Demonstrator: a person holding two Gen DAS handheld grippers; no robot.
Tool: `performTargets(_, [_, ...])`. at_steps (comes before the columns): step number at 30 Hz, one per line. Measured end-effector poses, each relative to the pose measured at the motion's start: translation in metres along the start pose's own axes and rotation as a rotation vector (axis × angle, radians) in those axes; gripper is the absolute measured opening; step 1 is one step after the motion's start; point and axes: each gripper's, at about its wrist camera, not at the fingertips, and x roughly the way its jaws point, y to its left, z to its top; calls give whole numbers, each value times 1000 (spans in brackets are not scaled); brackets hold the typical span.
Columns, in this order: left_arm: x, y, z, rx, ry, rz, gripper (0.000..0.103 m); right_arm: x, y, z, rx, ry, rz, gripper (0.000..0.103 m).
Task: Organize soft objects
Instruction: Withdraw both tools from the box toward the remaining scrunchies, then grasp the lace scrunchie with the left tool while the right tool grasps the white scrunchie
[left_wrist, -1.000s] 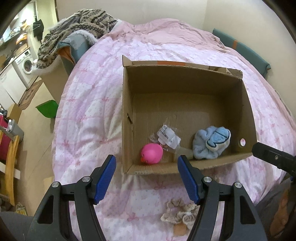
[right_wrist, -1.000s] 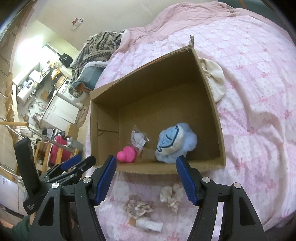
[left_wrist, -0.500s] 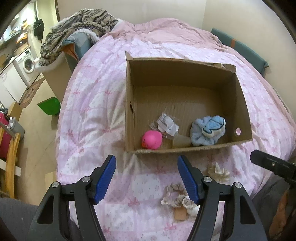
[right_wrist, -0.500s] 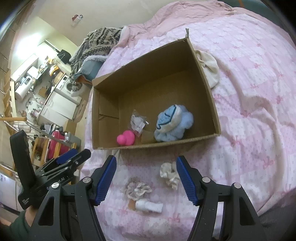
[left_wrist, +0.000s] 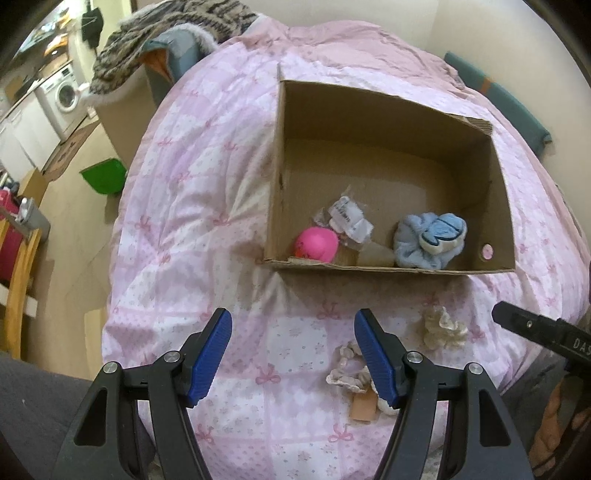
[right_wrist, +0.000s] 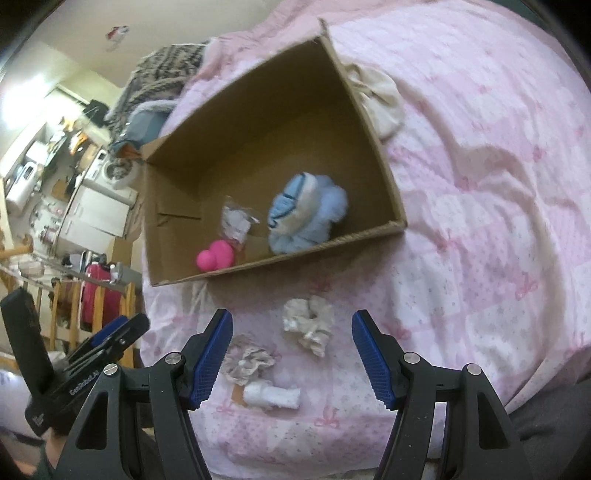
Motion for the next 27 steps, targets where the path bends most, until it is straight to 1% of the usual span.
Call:
performTargets(6, [12, 10, 1, -64, 46, -8, 66, 31, -6, 0, 32, 106, -53, 71])
performTargets(9, [18, 11, 2, -76, 62, -8, 66, 47, -5, 0, 35, 150, -38, 71])
performTargets(13, [22, 9, 2, -73, 76, -8, 66, 69, 2, 1, -8, 200, -95, 71])
performTargets(16, [25, 9, 2, -74, 84, -8, 66, 81, 8, 3, -45, 224, -112, 60])
performTargets(18, [27, 8, 2, -73, 88, -4, 66, 87, 9, 2, -58, 235, -131, 57])
performTargets(19, [29, 8, 2, -73, 90, -1, 66, 89, 9, 2, -57, 241, -129, 50])
performTargets(20, [30, 8, 3, -74, 92, 0, 66, 91, 9, 1, -60, 247, -130, 37])
performTargets(21, [32, 8, 3, -76, 97, 0, 66, 92, 9, 0, -65, 250, -134, 33])
performTargets(22, [34, 8, 3, -79, 103, -1, 66, 90, 9, 0, -67, 245, -132, 31])
performTargets(23, [36, 8, 2, -79, 110, 0, 66, 89, 10, 0, -72, 236, -133, 26])
performTargets(25, [39, 8, 2, -77, 121, 0, 66, 83, 11, 0, -82, 215, -132, 23])
performTargets(27, [43, 7, 0, -73, 136, -9, 66, 77, 12, 1, -80, 203, -104, 20])
